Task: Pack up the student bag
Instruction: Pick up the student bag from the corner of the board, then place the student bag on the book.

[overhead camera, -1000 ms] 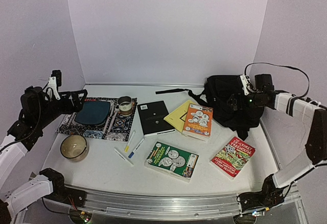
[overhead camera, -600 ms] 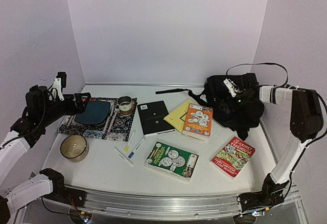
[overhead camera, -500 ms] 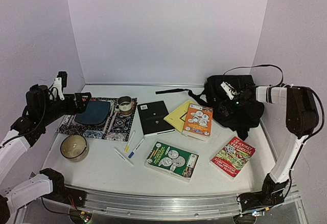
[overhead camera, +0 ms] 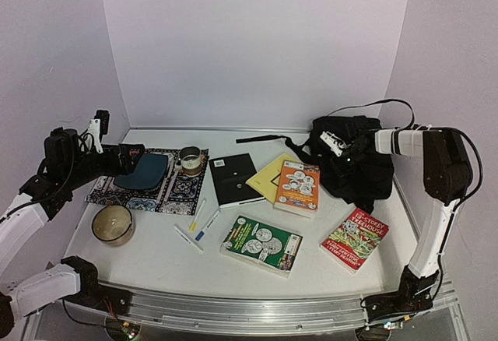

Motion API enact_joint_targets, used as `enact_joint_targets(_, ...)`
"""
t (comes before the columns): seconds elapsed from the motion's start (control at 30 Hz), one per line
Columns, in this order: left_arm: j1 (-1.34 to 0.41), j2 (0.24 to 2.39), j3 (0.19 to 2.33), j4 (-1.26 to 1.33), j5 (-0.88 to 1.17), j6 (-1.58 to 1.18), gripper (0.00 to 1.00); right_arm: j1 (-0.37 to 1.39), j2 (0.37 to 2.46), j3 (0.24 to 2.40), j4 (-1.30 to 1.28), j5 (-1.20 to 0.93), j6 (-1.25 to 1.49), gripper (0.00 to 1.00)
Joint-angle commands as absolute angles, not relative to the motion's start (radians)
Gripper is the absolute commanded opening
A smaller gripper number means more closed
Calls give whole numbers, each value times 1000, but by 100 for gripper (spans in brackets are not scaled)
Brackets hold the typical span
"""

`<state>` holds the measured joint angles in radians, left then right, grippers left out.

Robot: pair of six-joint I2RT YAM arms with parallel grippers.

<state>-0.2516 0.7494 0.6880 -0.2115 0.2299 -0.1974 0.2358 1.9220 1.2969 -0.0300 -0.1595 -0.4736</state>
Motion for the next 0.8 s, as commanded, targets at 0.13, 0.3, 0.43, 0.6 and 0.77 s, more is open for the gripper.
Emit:
enact_joint_targets(0.13,-247,762,742,-200,298,-215,100,371,1732,1311,-189,-103,-390,0)
enact_joint_targets(0.3,-246,816,771,-203,333,-282,99,400,1610,1360,-271,-13,-344,0)
enact_joint_targets(0.43,-251,849,783,-205,372,-340,99,448,1529,1364,-312,26,-299,0)
enact_joint_targets(0.6,-262,882,793,-212,401,-412,99,530,1466,1367,-349,106,-216,0)
enact_joint_targets(0.77,-271,890,791,-212,390,-483,99,653,1458,1396,-381,201,-94,1)
